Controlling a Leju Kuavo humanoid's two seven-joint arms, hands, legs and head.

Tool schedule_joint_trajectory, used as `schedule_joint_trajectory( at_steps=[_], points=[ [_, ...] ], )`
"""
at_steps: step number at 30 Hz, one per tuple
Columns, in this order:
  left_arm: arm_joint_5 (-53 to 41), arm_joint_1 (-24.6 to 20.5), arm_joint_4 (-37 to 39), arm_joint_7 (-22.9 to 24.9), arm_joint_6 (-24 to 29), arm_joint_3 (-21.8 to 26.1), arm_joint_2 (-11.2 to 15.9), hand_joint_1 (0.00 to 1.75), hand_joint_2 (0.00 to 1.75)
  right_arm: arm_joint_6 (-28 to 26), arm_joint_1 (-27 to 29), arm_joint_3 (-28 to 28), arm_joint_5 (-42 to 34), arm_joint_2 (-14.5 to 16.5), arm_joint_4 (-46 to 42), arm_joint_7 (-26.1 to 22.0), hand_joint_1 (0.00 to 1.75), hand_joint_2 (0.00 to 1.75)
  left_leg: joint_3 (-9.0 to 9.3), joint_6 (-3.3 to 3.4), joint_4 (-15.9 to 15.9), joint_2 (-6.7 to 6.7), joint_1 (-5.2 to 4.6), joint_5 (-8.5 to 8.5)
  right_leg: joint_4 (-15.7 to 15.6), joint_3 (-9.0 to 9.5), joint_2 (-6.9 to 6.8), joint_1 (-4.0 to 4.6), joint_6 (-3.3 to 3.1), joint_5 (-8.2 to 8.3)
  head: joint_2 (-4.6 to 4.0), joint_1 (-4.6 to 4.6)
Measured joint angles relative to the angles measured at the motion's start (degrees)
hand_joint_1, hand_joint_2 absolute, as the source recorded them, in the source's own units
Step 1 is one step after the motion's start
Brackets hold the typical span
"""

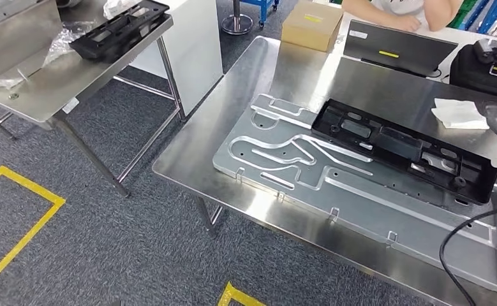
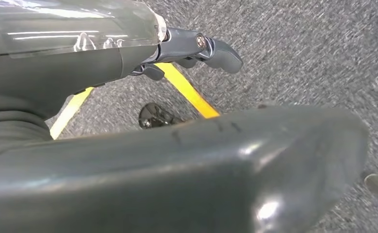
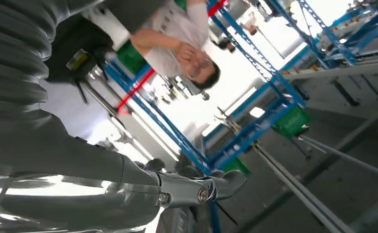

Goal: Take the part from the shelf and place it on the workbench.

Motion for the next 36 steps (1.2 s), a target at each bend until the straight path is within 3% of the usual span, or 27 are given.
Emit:
schedule_joint_trajectory(
  at_steps=[1,3,4,7,9,10,13,15,17,19,20,22,23,24,25,26,28,29,31,33,34,36],
  points=[
    [0.2,0.0,0.0,0.0,0.0,0.0,0.0,0.0,0.0,0.5,0.7,-0.3,-0.8,-0.1,-0.2,0.0,0.0,0.0,-0.1,-0.19,0.2,-0.02,-0.04,0.04,0.1,-0.15,0.1,0.13,-0.44,0.11,0.01,-0.01],
    [0.4,0.0,0.0,-0.1,0.0,0.0,0.0,0.0,0.0,1.0,1.7,-0.8,-1.8,-0.3,-0.4,-0.1,0.0,0.0,-0.37,-0.69,0.6,0.02,0.02,-0.57,0.0,-0.34,0.05,0.06,-1.1,0.33,0.01,0.01],
    [0.4,0.1,0.0,0.0,0.0,0.0,0.0,0.0,0.0,1.2,2.0,-1.1,-2.1,-0.3,-0.5,-0.1,0.0,0.0,-0.85,-0.98,1.8,0.06,0.08,-1.74,-0.1,-0.45,0.0,-0.02,-1.45,0.49,0.01,0.0],
    [0.5,0.0,0.0,0.0,0.0,0.0,0.0,0.0,0.0,1.6,2.8,-1.6,-2.7,-0.4,-0.7,-0.1,0.0,0.0,-4.43,-1.62,11.7,0.15,0.32,-7.91,-0.2,-1.05,-0.23,0.09,-2.29,0.95,0.01,-0.01],
    [0.5,0.1,0.0,0.1,0.0,0.0,-0.1,0.0,0.0,1.9,3.6,-1.9,-2.9,-0.4,-0.7,-0.1,0.0,0.0,-5.65,-1.49,16.4,0.16,0.33,-9.7,-0.1,-1.54,-0.34,0.42,-2.6,1.33,0.01,0.0],
    [0.5,0.1,0.0,0.1,0.0,0.0,-0.1,0.0,0.0,1.9,3.9,-2.0,-2.9,-0.4,-0.7,-0.2,0.0,0.0,-4.61,-1.16,15.3,0.15,0.24,-8.93,-0.1,-1.74,-0.35,0.63,-2.68,1.54,0.01,0.0],
    [0.5,0.0,0.0,0.1,0.1,0.0,0.0,0.0,0.0,2.0,4.2,-2.5,-2.9,-0.4,-0.7,-0.2,0.0,0.0,2.42,0.95,3.5,0.23,-0.54,-4.63,-0.3,-2.04,-0.36,1.06,-2.68,2.23,0.01,0.01],
    [0.5,-0.2,0.0,0.2,0.1,0.0,0.0,0.0,0.0,2.0,4.5,-2.8,-3.0,-0.4,-0.7,-0.2,0.0,0.0,4.47,1.88,-0.7,0.38,-1.08,-3.66,-0.4,-2.2,-0.47,0.76,-2.15,2.83,0.01,0.01],
    [0.5,-0.2,0.0,0.2,0.1,0.0,0.0,0.0,0.0,2.0,5.0,-2.9,-3.0,-0.4,-0.6,-0.3,0.0,0.0,4.22,2.07,-1.4,0.41,-1.33,-2.75,-0.8,-2.35,-0.57,0.52,-1.41,3.6,0.01,0.01],
    [0.5,-0.2,0.0,0.2,0.1,0.0,-0.2,0.0,0.0,2.0,5.3,-3.1,-3.1,-0.5,-0.6,-0.3,0.0,0.0,4.07,2.09,-2.7,0.61,-1.12,-1.05,-0.3,-2.8,-0.48,0.52,-0.88,2.59,0.0,0.03],
    [0.5,-0.2,0.0,0.2,0.1,0.0,-0.3,0.0,0.0,2.0,5.4,-3.3,-3.1,-0.5,-0.6,-0.4,0.0,0.0,3.82,2.12,-3.4,0.75,-0.91,-0.16,1.2,-3.35,-0.38,0.55,-0.65,0.7,-0.01,0.03],
    [0.6,-0.2,0.0,0.3,0.1,0.0,-0.4,0.0,0.0,2.0,5.7,-3.8,-3.1,-0.6,-0.5,-0.3,0.0,0.0,2.72,2.17,-3.7,0.93,-0.78,1.05,7.3,-5.03,-0.26,0.32,-0.1,-4.71,-0.01,0.03],
    [0.6,-0.2,0.0,0.3,0.1,0.0,-0.5,0.0,0.0,2.1,6.0,-3.9,-3.1,-0.6,-0.5,-0.3,0.0,0.0,1.98,2.11,-3.6,0.97,-0.74,1.5,10.8,-5.73,-0.25,0.13,0.23,-6.57,-0.01,0.03],
    [0.6,-0.2,0.0,0.3,0.1,0.0,-0.5,0.0,0.0,2.3,6.4,-4.0,-3.1,-0.6,-0.5,-0.2,0.0,0.0,1.2,1.94,-3.4,0.99,-0.64,1.91,13.2,-5.85,-0.26,-0.11,0.61,-7.18,0.0,0.04],
    [0.6,-0.2,0.0,0.3,0.0,0.0,-0.6,0.0,0.0,2.6,6.8,-4.2,-3.1,-0.6,-0.5,-0.1,0.0,0.0,0.38,1.72,-3.0,0.99,-0.46,2.26,13.7,-5.11,-0.28,-0.4,1.03,-6.53,0.0,0.04],
    [0.6,-0.2,0.0,0.3,0.0,0.0,-0.6,0.0,0.0,2.9,7.2,-4.4,-3.1,-0.7,-0.5,0.0,0.0,0.0,-0.47,1.46,-2.5,1.0,-0.21,2.5,12.2,-3.4,-0.31,-0.71,1.48,-5.08,0.0,0.04],
    [0.7,-0.2,0.0,0.3,0.0,0.0,-0.7,0.0,0.0,3.5,7.7,-5.0,-3.1,-0.9,-0.6,0.1,0.0,0.0,-2.32,0.76,-0.8,0.98,0.23,2.64,5.5,1.5,-0.35,-1.15,2.47,-3.34,0.01,0.05],
    [0.7,-0.2,0.0,0.4,0.0,0.0,-0.7,0.0,0.0,3.7,8.0,-5.2,-3.1,-1.0,-0.6,0.1,0.0,0.0,-3.11,0.36,0.0,0.94,0.28,2.68,2.7,3.22,-0.28,-1.14,2.43,-3.46,0.01,0.03],
    [0.9,-0.2,0.0,0.4,0.0,0.0,-0.6,0.0,0.0,3.8,8.7,-5.5,-3.1,-1.0,-0.7,0.1,0.0,0.0,-4.15,-0.43,1.1,0.79,0.15,3.03,0.6,4.17,-0.12,-0.75,1.51,-4.43,0.01,-0.01],
    [1.2,-0.1,0.0,0.4,0.0,0.0,-0.6,0.0,0.0,3.9,9.4,-5.6,-3.0,-1.0,-0.7,0.0,0.0,0.0,-4.62,-1.06,1.4,0.7,0.18,3.23,0.7,3.39,-0.21,-0.77,0.07,-3.95,0.01,-0.03],
    [1.3,0.0,0.0,0.4,0.0,0.0,-0.6,0.0,0.0,4.0,9.6,-5.6,-2.8,-1.0,-0.7,0.1,0.0,0.0,-4.99,-1.37,2.0,0.69,0.28,2.26,0.7,2.95,-0.28,-0.77,-0.57,-3.51,0.0,-0.03],
    [1.3,0.0,0.0,0.5,-0.1,0.0,-0.6,0.0,0.0,3.9,9.9,-5.6,-1.9,-1.0,-0.8,0.4,0.0,0.0,-6.26,-1.9,6.2,0.71,0.49,-2.44,0.6,1.89,-0.54,-0.77,-1.65,-2.5,0.0,-0.04]
  ],
)
